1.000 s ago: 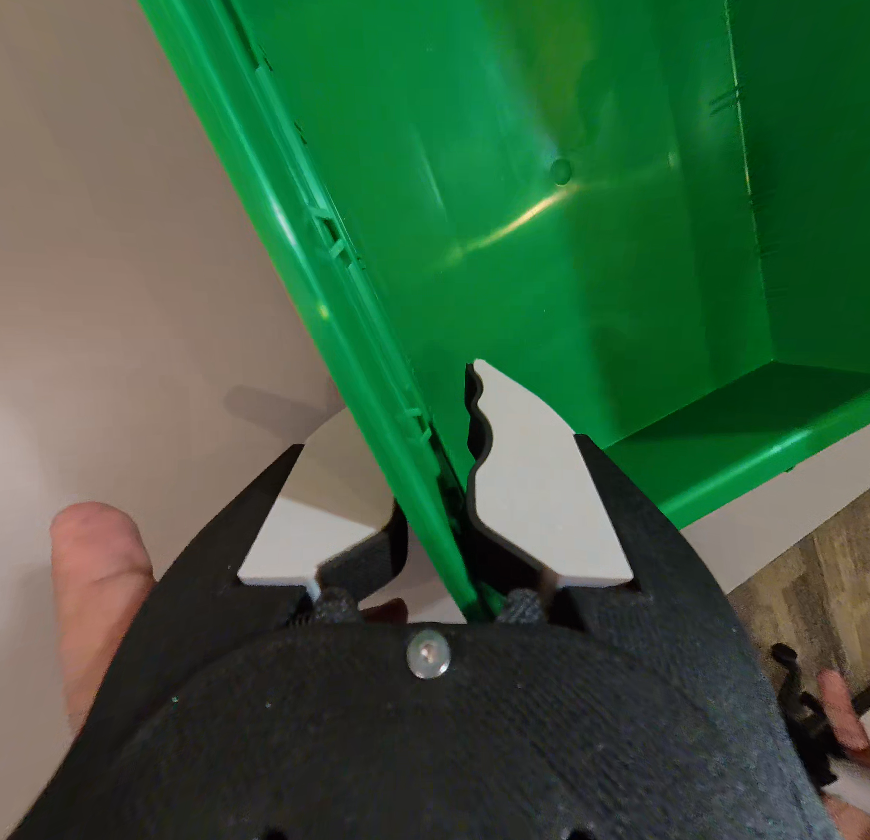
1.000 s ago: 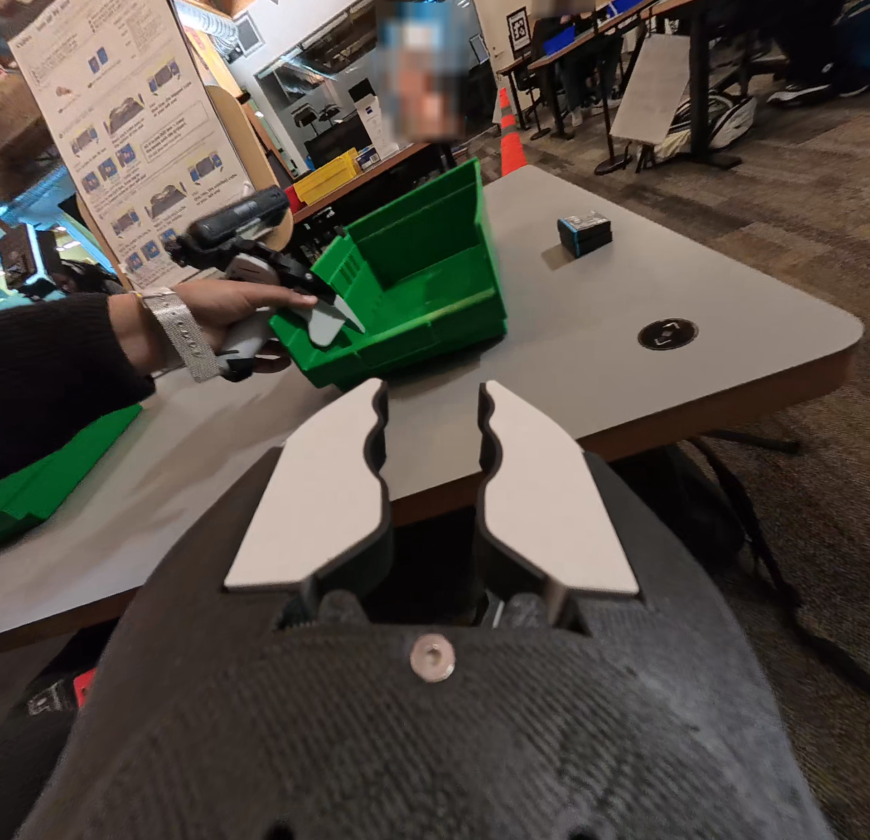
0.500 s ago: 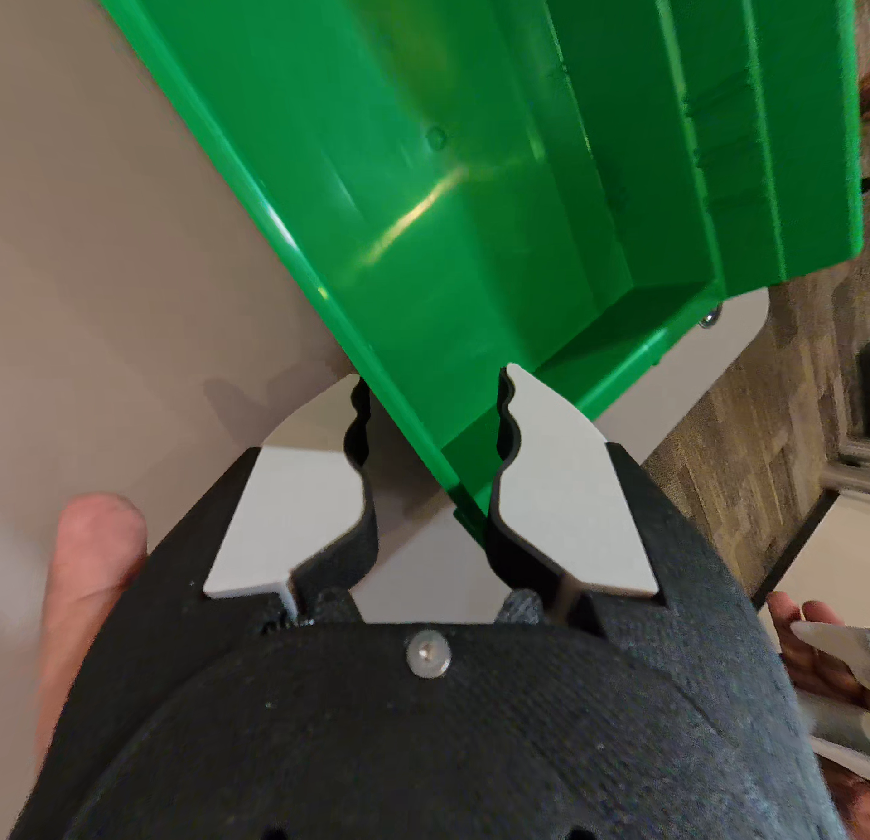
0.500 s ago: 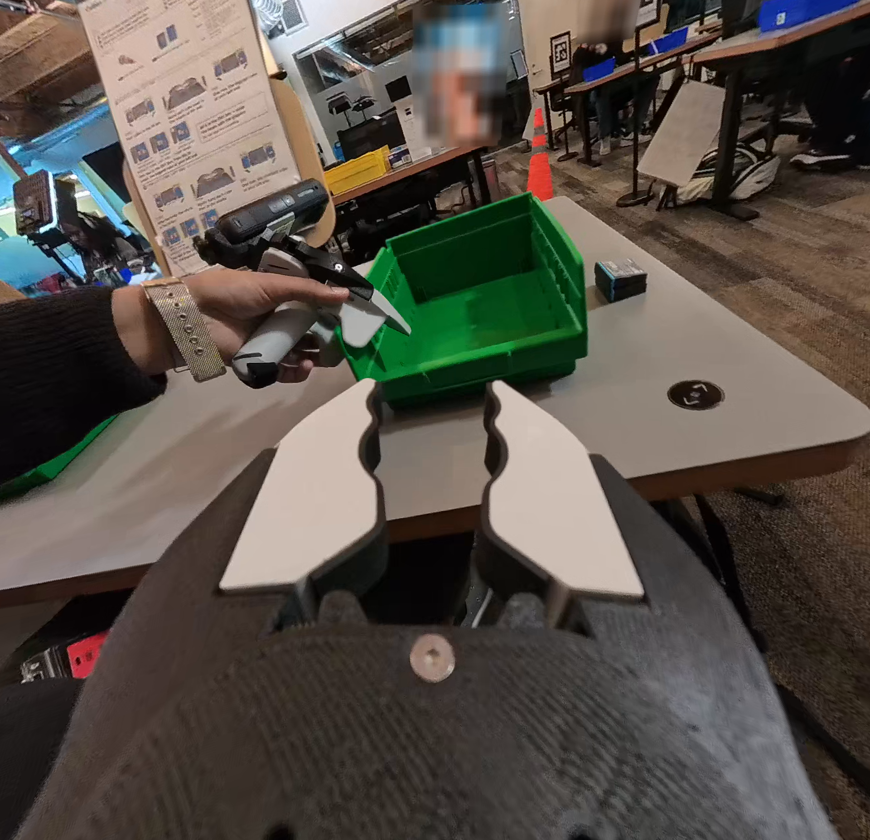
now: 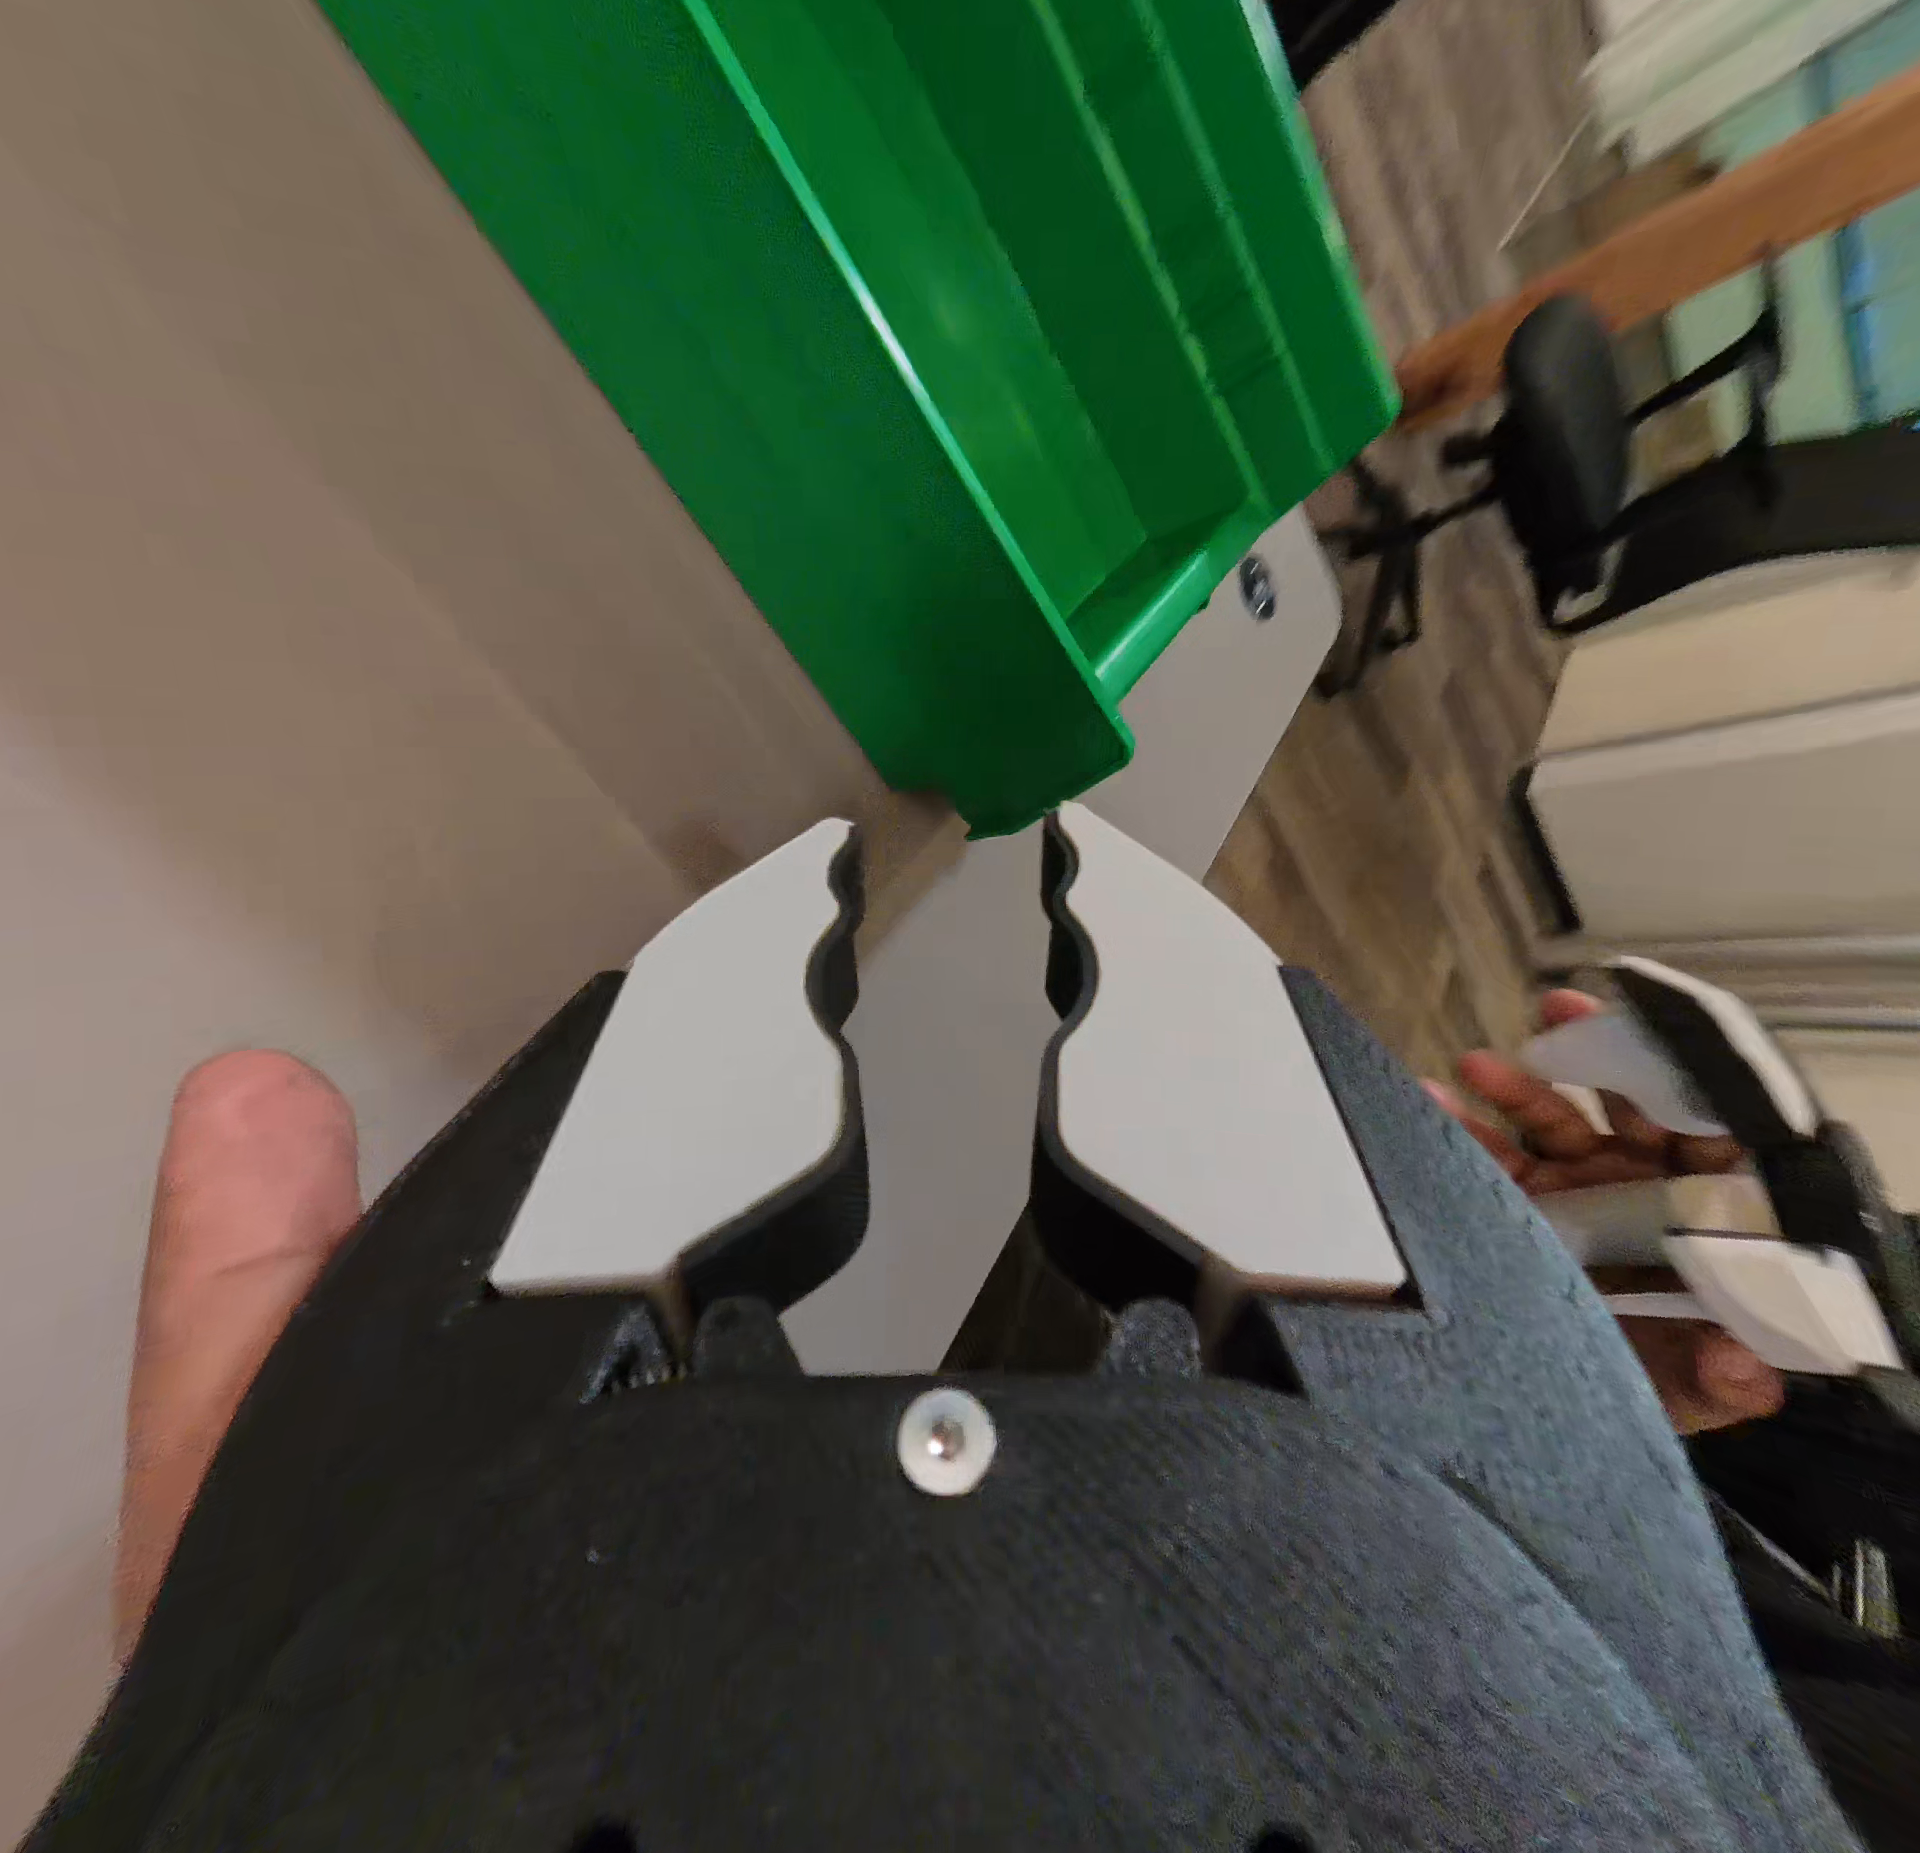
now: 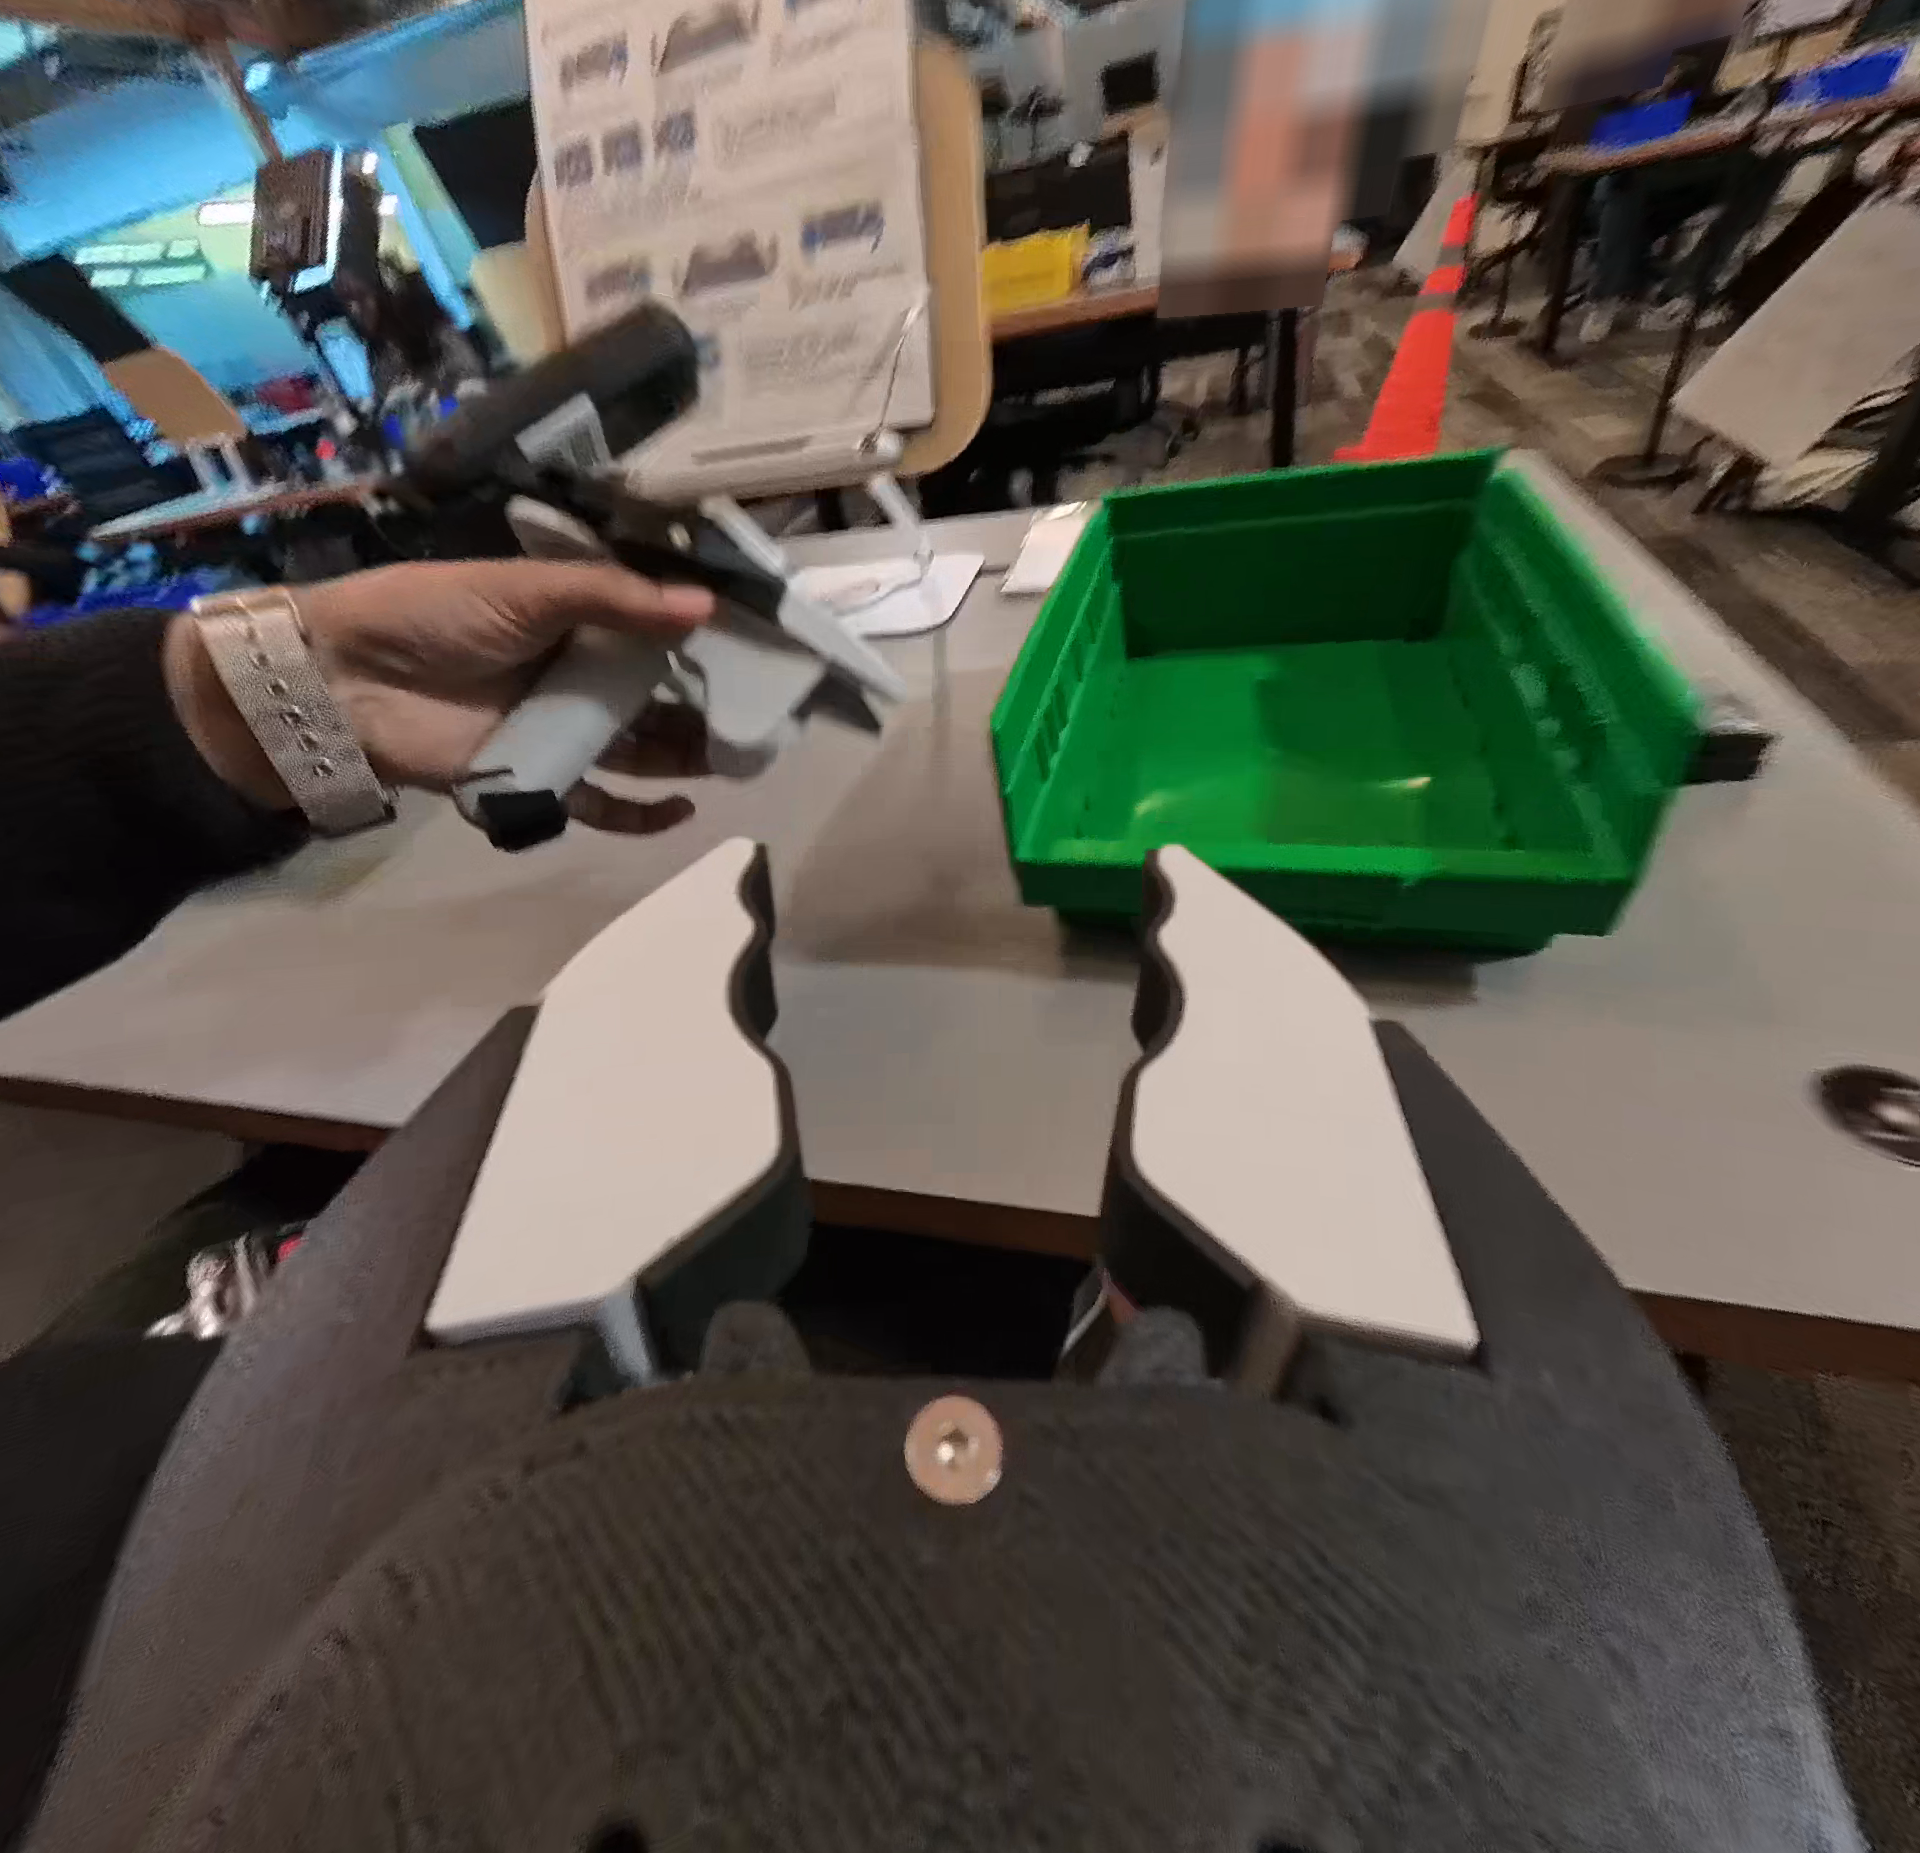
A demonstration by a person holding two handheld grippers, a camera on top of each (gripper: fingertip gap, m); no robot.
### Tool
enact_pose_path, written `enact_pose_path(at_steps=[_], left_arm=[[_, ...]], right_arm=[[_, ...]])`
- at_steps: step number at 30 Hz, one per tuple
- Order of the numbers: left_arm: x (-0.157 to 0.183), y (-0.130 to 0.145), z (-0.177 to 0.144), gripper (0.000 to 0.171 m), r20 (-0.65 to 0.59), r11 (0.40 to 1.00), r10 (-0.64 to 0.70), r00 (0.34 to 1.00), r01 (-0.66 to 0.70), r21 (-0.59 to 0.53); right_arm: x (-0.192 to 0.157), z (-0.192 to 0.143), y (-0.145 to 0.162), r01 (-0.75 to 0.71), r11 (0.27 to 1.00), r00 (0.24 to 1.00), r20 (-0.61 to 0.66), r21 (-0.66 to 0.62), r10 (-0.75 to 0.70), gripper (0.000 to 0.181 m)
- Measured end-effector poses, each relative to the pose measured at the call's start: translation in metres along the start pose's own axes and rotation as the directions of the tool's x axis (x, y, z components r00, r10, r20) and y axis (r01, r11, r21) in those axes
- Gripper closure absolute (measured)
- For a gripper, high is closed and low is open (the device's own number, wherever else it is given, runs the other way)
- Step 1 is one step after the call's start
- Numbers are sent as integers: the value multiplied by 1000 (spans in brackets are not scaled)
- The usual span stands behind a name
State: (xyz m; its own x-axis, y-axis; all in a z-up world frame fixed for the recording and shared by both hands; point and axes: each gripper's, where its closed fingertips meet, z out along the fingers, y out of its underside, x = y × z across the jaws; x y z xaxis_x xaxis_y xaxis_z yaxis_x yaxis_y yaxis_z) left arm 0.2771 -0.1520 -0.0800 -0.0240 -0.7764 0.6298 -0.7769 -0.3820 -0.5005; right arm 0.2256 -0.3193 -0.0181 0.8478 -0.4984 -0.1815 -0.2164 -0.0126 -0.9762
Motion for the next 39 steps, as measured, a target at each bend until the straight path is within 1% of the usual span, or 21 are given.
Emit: enact_pose_path(at_steps=[3,5,8,12,14,16,17,18,20,22,23,25,26,27,29,30,32,33,34,37,39], left_arm=[[-23,-8,-49,153,-17,982,49,999,-45,182],[-53,-5,-80,162,110,952,113,987,-139,271],[-94,4,-117,167,297,890,181,937,-285,357],[-130,18,-152,168,411,816,146,900,-345,463],[-146,27,-171,169,487,752,125,864,-403,521],[-157,37,-189,169,557,684,110,823,-469,559],[-158,37,-197,164,572,641,96,814,-491,591],[-157,35,-203,149,578,617,90,811,-501,607],[-148,33,-202,146,549,617,144,823,-509,600],[-144,34,-196,144,549,637,200,811,-534,556],[-144,36,-191,143,553,646,234,800,-553,526],[-146,39,-188,142,570,652,272,776,-584,484],[-148,38,-191,142,575,649,265,774,-584,488],[-149,37,-195,141,565,648,247,787,-568,508],[-153,36,-202,140,519,661,201,831,-506,555],[-156,36,-204,140,491,671,180,853,-471,572],[-161,37,-207,141,431,688,140,891,-401,604],[-163,37,-207,140,402,694,123,907,-368,619],[-163,38,-207,142,374,699,112,921,-340,629],[-159,40,-198,141,305,718,114,946,-290,632],[-153,43,-190,142,272,732,132,953,-278,622]], right_arm=[[-29,24,16,71,993,996,65,-92,-66,101],[-44,39,15,182,977,983,48,-111,-178,89],[-72,63,-7,267,962,964,26,-61,-266,84],[-131,104,-36,114,993,969,214,36,-120,91],[-153,131,-36,42,999,960,277,4,-42,99],[-166,161,-29,40,999,955,296,-6,-37,100],[-170,175,-23,50,999,952,302,11,-51,101],[-169,190,-17,46,998,954,294,42,-56,106],[-160,213,-4,-36,996,954,300,83,10,107],[-153,219,1,-121,989,930,358,82,84,110],[-144,219,-2,-115,988,936,345,103,73,116],[-116,217,-11,-65,984,969,244,168,23,134],[-105,215,-15,-49,986,977,215,162,13,148],[-100,215,-17,-52,991,974,224,125,23,150],[-95,213,-19,-52,997,963,268,61,33,140],[-91,212,-15,-9,998,965,262,58,-7,138],[-76,214,-14,77,988,983,158,134,-98,130],[-75,217,-13,101,985,986,122,140,-118,118],[-82,220,-7,139,984,979,134,109,-153,115],[-108,224,13,250,967,946,201,40,-253,120],[-117,222,17,212,977,951,225,19,-211,133]])
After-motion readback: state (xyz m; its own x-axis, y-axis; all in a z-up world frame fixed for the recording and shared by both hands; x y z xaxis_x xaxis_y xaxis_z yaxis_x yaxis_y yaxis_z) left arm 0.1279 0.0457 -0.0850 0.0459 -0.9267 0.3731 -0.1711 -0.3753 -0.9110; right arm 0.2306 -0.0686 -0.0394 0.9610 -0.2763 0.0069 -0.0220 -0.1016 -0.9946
